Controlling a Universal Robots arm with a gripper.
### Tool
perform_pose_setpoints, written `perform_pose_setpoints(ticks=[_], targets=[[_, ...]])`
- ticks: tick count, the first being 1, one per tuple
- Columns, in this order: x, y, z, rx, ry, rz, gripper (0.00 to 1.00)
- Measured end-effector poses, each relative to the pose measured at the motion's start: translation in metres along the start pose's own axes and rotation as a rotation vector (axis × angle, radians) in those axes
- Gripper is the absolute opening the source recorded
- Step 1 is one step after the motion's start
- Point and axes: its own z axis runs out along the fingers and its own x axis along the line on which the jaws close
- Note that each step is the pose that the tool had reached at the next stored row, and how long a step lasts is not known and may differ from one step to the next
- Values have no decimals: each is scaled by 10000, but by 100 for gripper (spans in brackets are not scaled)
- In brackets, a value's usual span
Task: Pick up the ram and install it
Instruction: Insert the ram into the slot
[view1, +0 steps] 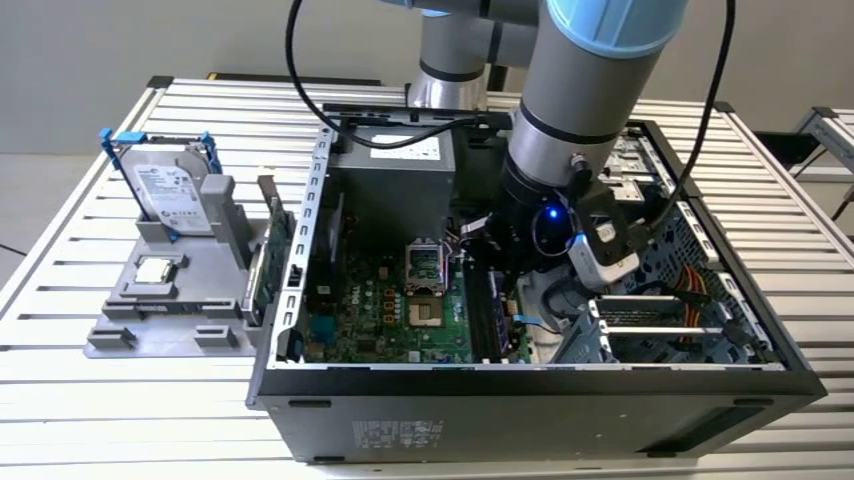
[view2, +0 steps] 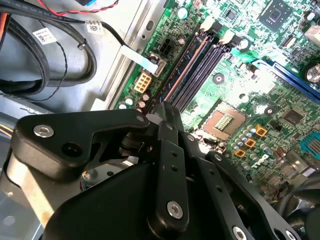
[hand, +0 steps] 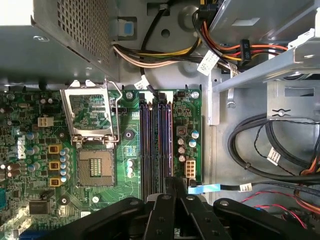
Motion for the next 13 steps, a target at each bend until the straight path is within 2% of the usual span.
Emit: perform_pose_setpoints(ticks=[13], targets=[[0, 0, -2, 0, 0, 0, 0]])
